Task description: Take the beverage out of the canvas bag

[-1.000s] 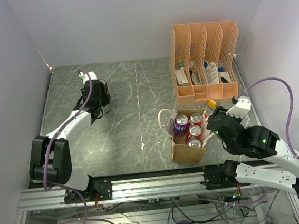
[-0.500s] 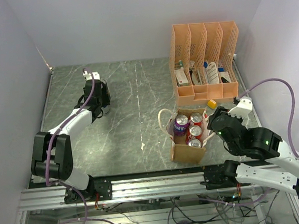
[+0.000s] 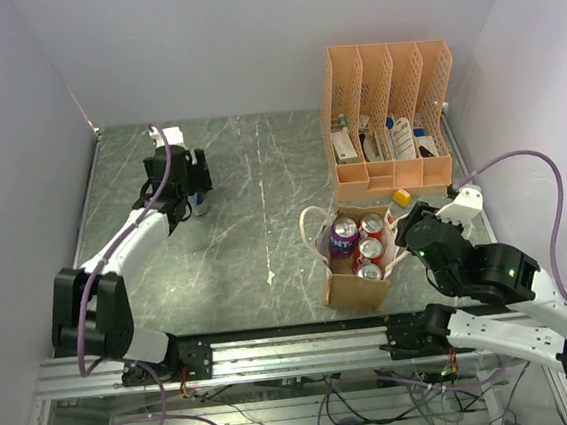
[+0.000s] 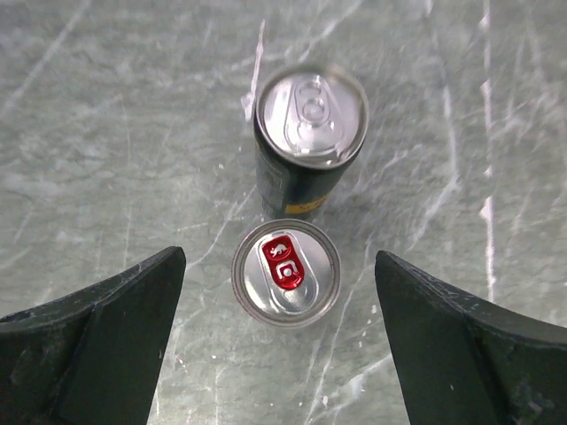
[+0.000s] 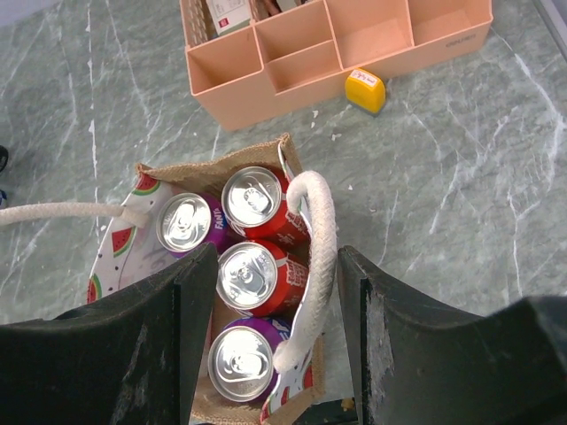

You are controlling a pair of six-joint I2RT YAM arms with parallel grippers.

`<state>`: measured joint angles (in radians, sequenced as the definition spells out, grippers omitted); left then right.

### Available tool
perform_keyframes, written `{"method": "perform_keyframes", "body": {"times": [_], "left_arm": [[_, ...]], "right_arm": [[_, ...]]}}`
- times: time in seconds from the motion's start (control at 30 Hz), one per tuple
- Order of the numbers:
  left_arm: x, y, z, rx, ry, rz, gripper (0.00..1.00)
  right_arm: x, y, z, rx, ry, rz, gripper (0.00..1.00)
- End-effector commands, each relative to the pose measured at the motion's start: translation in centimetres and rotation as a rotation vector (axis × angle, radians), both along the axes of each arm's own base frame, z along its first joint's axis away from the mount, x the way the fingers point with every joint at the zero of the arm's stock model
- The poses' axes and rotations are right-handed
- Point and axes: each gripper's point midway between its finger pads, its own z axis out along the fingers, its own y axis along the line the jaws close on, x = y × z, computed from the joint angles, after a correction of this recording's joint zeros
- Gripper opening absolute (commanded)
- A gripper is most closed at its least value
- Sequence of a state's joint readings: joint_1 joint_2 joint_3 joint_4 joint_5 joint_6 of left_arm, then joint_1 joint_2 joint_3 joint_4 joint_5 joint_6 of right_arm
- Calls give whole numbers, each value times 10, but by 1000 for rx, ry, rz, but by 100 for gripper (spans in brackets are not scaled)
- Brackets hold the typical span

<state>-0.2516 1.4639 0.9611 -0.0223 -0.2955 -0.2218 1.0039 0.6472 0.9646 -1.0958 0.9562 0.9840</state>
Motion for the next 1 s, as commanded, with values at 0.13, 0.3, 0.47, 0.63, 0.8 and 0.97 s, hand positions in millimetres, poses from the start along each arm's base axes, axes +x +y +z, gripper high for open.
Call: {"method": "perform_keyframes", "body": {"times": [0.13,0.3,0.47,0.63,0.8,0.97], "left_arm": [[-36,-13,117,-173,-239,-56,100],[-93,-86,101,-434,-193,-383,92],[-147,-139,52,-569,-45,-496,88],[-192,-179,54,-612,-26,-573,86],[-224,-215,89,-663,-78,-675,84],[-261,-269,101,-606,-73,-801,79]], "right_arm": [[0,1,4,27,-25,9,56],[0,-1,3,24,-18,-3,56],[0,1,4,25,-26,8,56],[1,-1,2,13,-17,-11,56],[2,0,0,-2,-7,-16,56],[2,0,-1,-11,0,-22,56]]}}
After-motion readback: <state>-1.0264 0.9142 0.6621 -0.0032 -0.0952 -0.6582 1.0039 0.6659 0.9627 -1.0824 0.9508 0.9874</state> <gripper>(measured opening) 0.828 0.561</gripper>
